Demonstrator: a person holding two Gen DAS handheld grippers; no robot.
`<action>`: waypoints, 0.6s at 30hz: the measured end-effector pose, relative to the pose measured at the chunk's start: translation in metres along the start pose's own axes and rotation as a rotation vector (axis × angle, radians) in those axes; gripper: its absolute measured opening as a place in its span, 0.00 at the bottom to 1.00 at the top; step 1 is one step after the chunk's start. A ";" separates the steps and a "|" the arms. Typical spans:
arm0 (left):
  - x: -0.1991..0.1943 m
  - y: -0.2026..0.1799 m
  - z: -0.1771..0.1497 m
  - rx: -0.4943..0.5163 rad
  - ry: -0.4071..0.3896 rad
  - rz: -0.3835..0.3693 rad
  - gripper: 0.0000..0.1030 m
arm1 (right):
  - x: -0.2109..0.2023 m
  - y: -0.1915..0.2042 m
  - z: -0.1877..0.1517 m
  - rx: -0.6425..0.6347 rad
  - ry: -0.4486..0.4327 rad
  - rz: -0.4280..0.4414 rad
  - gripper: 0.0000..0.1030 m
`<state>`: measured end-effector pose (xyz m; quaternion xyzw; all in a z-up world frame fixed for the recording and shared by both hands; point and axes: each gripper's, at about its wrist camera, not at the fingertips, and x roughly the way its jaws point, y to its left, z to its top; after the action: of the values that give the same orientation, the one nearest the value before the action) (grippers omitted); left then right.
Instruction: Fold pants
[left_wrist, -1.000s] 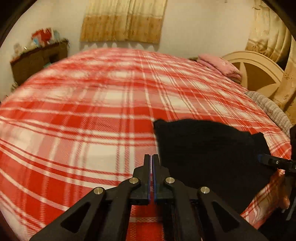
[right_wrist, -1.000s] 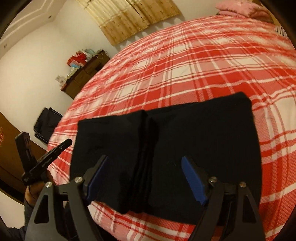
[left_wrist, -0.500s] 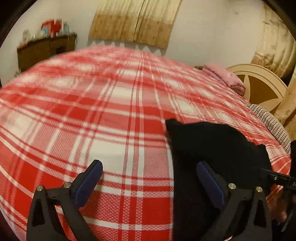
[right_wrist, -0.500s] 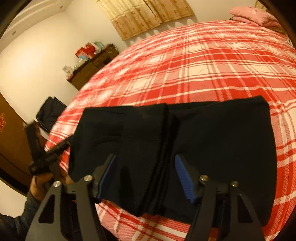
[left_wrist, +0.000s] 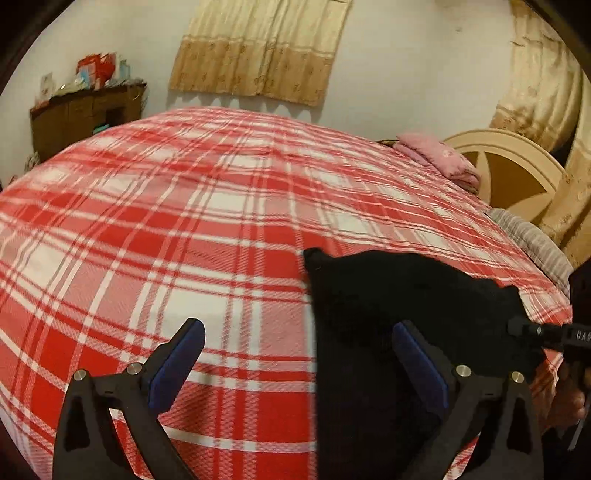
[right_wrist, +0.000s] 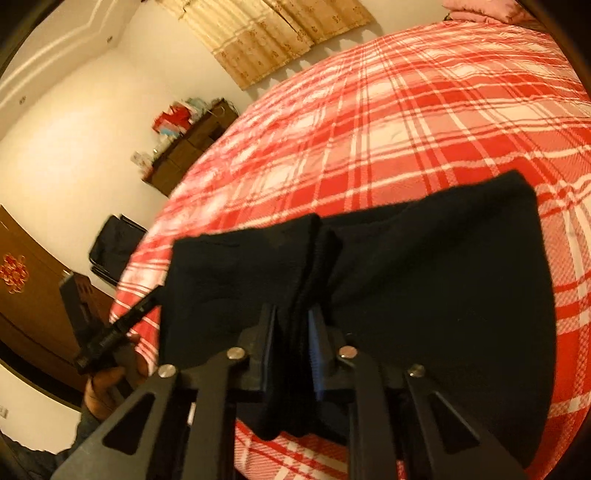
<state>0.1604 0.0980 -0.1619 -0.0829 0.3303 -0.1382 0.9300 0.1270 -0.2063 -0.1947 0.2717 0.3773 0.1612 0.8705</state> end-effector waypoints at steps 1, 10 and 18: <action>-0.001 -0.004 0.001 0.011 -0.002 -0.001 0.99 | -0.005 0.004 0.001 -0.012 -0.012 0.002 0.18; 0.002 -0.024 0.006 0.076 0.003 -0.021 0.99 | -0.047 0.026 0.006 -0.101 -0.092 -0.030 0.17; 0.010 -0.024 0.002 0.058 0.031 -0.029 0.99 | -0.036 -0.008 0.007 0.003 -0.013 -0.010 0.40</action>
<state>0.1644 0.0723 -0.1604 -0.0584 0.3394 -0.1624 0.9247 0.1088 -0.2328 -0.1753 0.2724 0.3733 0.1546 0.8732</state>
